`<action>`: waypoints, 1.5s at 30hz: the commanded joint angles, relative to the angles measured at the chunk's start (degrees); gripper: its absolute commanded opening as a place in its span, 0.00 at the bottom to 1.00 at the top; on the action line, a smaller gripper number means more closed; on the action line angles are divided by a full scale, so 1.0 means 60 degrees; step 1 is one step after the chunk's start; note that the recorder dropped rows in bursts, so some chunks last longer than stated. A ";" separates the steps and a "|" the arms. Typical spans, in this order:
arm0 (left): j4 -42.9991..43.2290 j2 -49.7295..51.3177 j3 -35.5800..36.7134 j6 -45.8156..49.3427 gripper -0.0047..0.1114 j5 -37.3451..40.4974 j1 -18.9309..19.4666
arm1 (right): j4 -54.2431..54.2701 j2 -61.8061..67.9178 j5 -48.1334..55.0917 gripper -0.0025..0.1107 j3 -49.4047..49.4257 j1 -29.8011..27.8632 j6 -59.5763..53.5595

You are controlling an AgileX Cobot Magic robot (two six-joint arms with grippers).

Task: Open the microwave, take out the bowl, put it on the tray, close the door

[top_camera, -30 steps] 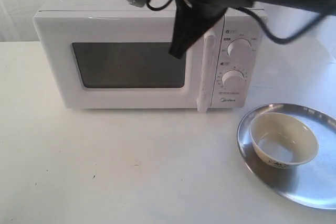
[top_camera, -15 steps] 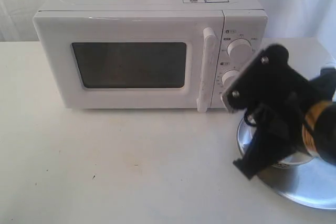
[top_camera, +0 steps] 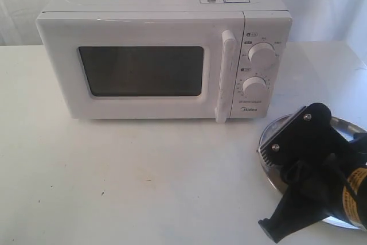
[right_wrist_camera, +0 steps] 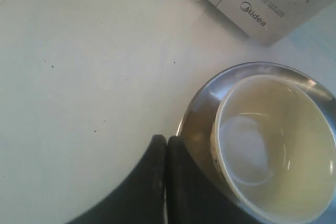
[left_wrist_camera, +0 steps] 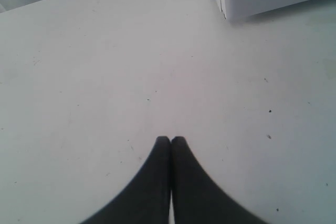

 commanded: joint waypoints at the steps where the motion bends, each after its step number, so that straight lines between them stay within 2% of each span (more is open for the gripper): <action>1: -0.0072 -0.0020 -0.0023 -0.0041 0.04 0.0011 -0.0005 | -0.0053 -0.0073 -0.0035 0.02 0.0054 -0.0015 0.0067; 7: -0.0072 -0.0020 -0.0023 -0.0041 0.04 -0.0007 -0.0005 | 0.0475 -0.0961 0.0565 0.02 0.0244 -0.0059 0.0083; 9: -0.0072 -0.0020 -0.0023 -0.0041 0.04 -0.0007 -0.0005 | 0.1690 -0.2009 0.0378 0.02 0.0543 -0.0261 0.0083; 11: -0.0072 -0.0020 -0.0023 -0.0041 0.04 -0.0007 -0.0005 | 0.2976 -0.4403 -0.0231 0.02 0.1031 -0.0995 0.0083; 12: -0.0072 -0.0020 -0.0023 -0.0041 0.04 -0.0007 -0.0005 | 0.3415 -0.6338 -0.0917 0.02 0.1390 -0.1786 0.0083; 13: -0.0072 -0.0020 -0.0023 -0.0041 0.04 -0.0007 -0.0005 | 0.3458 -0.7113 -0.1178 0.02 0.1541 -0.2149 0.0083; 14: -0.0072 -0.0020 -0.0023 -0.0041 0.04 -0.0007 -0.0005 | 0.3916 -0.8890 -0.1531 0.02 0.1927 -0.3118 0.0083; 15: -0.0072 -0.0020 -0.0023 -0.0041 0.04 -0.0007 -0.0005 | 0.4271 -0.9486 -0.1502 0.02 0.2092 -0.3522 0.0083; 16: -0.0072 -0.0020 -0.0023 -0.0041 0.04 -0.0007 -0.0005 | 0.5265 -0.9928 -0.1450 0.02 0.2420 -0.4543 0.0083; 18: -0.0111 -0.0020 -0.0023 -0.0041 0.04 -0.0007 -0.0005 | 0.6101 -0.9928 -0.1351 0.02 0.2858 -0.5745 0.0083; 22: -0.0083 -0.0020 -0.0023 -0.0041 0.04 0.0011 -0.0005 | 0.6584 -0.9928 -0.2314 0.02 0.4044 -0.7893 0.0064; 23: -0.0083 -0.0020 -0.0023 -0.0041 0.04 0.0011 -0.0005 | 0.6806 -0.9928 -0.1174 0.02 0.4044 -0.8136 -0.0004; 29: -0.0083 -0.0020 -0.0023 -0.0041 0.04 0.0011 -0.0005 | 0.6145 -0.9928 -0.1029 0.02 0.4044 -0.8178 -0.0192; 37: -0.0083 -0.0020 -0.0023 -0.0041 0.04 0.0011 -0.0005 | 0.6532 -0.9928 -0.1226 0.02 0.4044 -0.8178 -0.0400; 38: -0.0083 -0.0020 -0.0023 -0.0041 0.04 0.0011 -0.0005 | 0.6532 -0.9928 -0.1226 0.02 0.4044 -0.8178 -0.1139; 41: -0.0083 -0.0020 -0.0023 -0.0041 0.04 0.0011 -0.0005 | 0.7074 -0.9928 -0.1226 0.02 0.4044 -0.8178 -0.5593; 43: -0.0083 -0.0020 -0.0023 -0.0041 0.04 0.0011 -0.0005 | 0.8113 -0.9928 -0.1277 0.02 0.4044 -0.8207 -0.8716; 45: -0.0083 -0.0020 -0.0023 -0.0041 0.04 0.0011 -0.0005 | 0.9385 -0.9928 -0.1274 0.02 0.4044 -0.8207 -1.0874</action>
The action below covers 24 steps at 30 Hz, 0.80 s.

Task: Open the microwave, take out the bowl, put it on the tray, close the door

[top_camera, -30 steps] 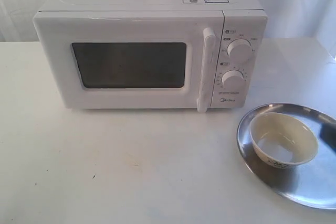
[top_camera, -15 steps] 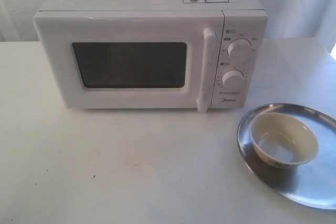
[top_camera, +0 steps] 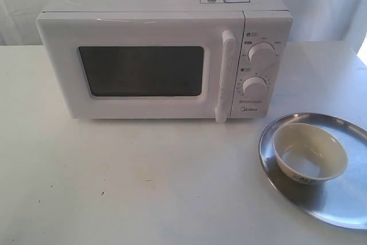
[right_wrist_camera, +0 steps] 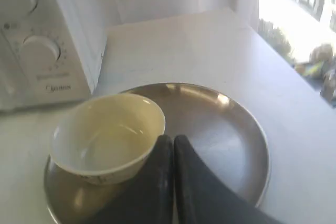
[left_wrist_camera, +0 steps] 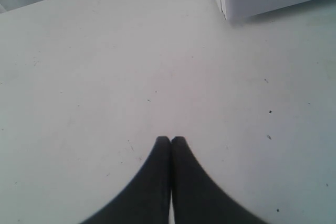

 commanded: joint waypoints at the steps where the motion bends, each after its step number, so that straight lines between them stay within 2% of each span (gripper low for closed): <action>1: -0.0083 -0.0020 -0.0023 -0.0041 0.04 0.0025 -0.0005 | 0.1980 -0.0063 -0.0166 0.02 0.0045 -0.0119 -0.4905; 4: -0.0083 -0.0020 -0.0023 -0.0041 0.04 0.0025 -0.0005 | 0.2002 -0.0063 -0.0166 0.02 0.0045 -0.0387 -0.4430; 10: -0.0083 -0.0020 -0.0023 -0.0041 0.04 0.0025 -0.0005 | 0.0927 -0.0063 -0.0129 0.02 0.0045 -0.0977 -0.1443; 24: -0.0083 -0.0020 -0.0023 -0.0041 0.04 0.0025 -0.0005 | 0.0857 -0.0063 -0.0112 0.02 0.0045 -0.1242 -0.2185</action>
